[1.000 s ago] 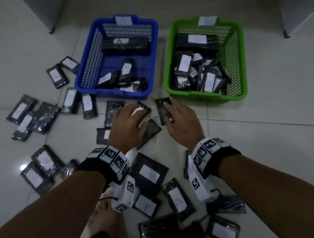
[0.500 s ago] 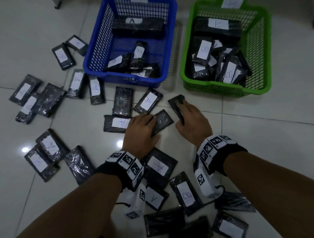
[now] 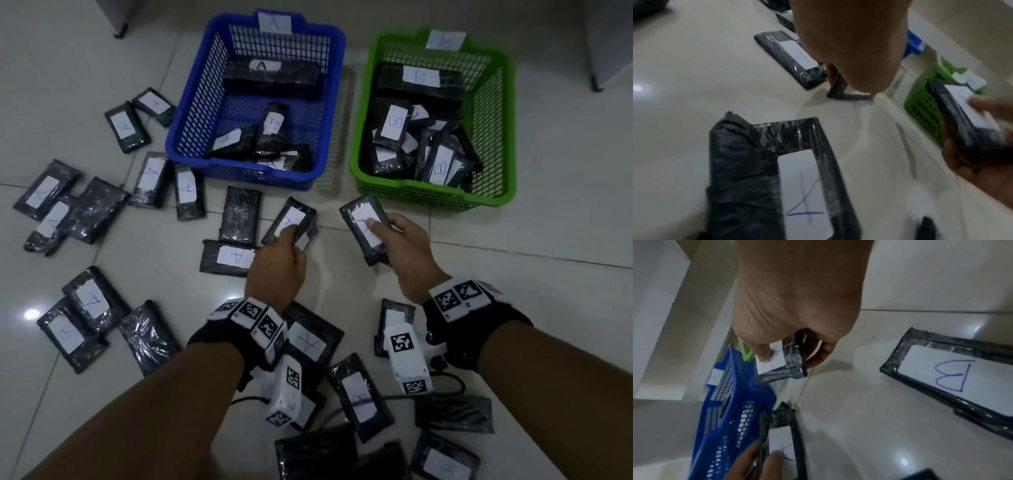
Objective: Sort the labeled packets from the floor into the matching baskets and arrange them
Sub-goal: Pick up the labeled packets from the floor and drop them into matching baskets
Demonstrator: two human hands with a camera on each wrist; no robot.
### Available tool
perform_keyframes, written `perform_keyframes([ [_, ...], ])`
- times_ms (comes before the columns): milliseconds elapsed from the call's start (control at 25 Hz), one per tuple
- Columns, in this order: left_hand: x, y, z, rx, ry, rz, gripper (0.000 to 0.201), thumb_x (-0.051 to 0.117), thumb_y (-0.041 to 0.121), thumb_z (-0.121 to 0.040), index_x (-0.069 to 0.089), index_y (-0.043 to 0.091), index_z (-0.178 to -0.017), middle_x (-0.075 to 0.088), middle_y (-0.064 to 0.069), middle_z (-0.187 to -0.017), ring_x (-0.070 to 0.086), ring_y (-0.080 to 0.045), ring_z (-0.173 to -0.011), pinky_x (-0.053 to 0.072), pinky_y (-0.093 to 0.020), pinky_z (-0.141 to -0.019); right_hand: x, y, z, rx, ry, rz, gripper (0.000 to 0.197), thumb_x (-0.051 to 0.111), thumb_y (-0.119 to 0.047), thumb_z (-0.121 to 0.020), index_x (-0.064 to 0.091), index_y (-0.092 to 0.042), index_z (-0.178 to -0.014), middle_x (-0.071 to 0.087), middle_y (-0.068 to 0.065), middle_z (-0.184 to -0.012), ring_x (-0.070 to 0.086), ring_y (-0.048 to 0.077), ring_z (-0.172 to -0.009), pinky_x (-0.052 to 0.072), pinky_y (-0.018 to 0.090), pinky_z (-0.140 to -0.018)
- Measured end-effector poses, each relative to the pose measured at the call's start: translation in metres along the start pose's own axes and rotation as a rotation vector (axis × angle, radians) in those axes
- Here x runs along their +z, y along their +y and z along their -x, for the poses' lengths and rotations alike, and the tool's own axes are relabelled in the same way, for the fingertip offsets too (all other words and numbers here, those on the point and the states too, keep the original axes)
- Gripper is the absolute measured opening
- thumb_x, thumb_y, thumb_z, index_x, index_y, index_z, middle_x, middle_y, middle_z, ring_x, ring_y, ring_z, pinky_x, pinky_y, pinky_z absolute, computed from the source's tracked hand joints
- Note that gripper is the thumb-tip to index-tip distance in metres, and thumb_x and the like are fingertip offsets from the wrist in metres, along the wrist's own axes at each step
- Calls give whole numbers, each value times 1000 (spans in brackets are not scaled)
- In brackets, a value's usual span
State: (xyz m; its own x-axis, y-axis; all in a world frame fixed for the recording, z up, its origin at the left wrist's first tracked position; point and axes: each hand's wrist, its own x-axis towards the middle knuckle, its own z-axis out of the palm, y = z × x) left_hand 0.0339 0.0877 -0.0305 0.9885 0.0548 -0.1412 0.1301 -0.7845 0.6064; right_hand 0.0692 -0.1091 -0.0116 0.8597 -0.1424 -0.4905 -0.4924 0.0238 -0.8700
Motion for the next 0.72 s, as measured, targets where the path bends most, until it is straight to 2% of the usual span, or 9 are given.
perform_keyframes([
  [80,-11,8,-5,-240,18,369,19,52,13,-92,63,12,-108,66,-9,-79,64,-24,-71,57,-38,-65,-1,-13,1,31,-27,-87,3,72,-19,-86,69,-19,-85,69,3,-79,62,20,-71,51,35,-69],
  [160,-26,19,-15,-525,52,781,10,58,19,-92,66,13,-88,65,-10,-83,63,-25,-72,60,-40,-66,-2,-25,2,21,-25,-125,7,73,-15,-84,67,-17,-81,70,3,-79,64,20,-72,53,38,-72],
  [200,-33,23,-20,-621,57,939,15,59,23,-93,65,12,-85,65,-12,-89,64,-27,-75,59,-37,-62,-1,-31,3,11,-19,-127,9,73,-14,-84,65,-17,-80,70,2,-78,65,18,-70,55,38,-72],
  [240,-39,25,-25,-667,54,1053,19,59,27,-94,66,10,-89,68,-16,-95,64,-29,-79,57,-35,-62,0,-35,4,-1,-15,-134,10,73,-13,-84,64,-16,-81,69,2,-77,65,17,-69,56,38,-72],
  [360,-56,27,-31,-661,54,1195,35,59,28,-95,65,0,-114,70,-23,-110,67,-39,-99,54,-49,-86,5,-42,6,-68,-13,-102,8,74,-13,-83,66,-13,-84,70,3,-80,65,18,-74,55,40,-76],
  [440,-67,28,-30,-638,56,1198,33,59,22,-95,64,1,-118,70,-22,-110,66,-40,-105,55,-46,-85,10,-44,9,-113,-9,-56,9,74,-12,-83,67,-11,-88,71,-1,-78,65,13,-73,54,35,-76],
  [520,-81,28,-32,-595,48,1194,28,58,11,-93,63,2,-119,70,-20,-111,69,-36,-97,58,-44,-82,16,-46,11,-153,-2,-29,9,74,-12,-83,67,-11,-89,71,-5,-76,65,8,-70,53,27,-72],
  [600,-96,24,-43,-573,71,1154,24,58,3,-91,64,4,-114,72,-17,-105,72,-26,-84,61,-39,-76,24,-48,9,-186,5,-5,10,75,-13,-83,67,-13,-89,73,-3,-79,66,7,-72,52,23,-70],
  [720,-118,16,-79,-540,196,1037,15,69,9,-83,67,11,-98,74,-13,-99,73,-28,-88,60,-45,-80,36,-52,3,-255,31,71,9,75,-16,-83,67,-17,-88,73,3,-87,67,11,-76,53,23,-67],
])
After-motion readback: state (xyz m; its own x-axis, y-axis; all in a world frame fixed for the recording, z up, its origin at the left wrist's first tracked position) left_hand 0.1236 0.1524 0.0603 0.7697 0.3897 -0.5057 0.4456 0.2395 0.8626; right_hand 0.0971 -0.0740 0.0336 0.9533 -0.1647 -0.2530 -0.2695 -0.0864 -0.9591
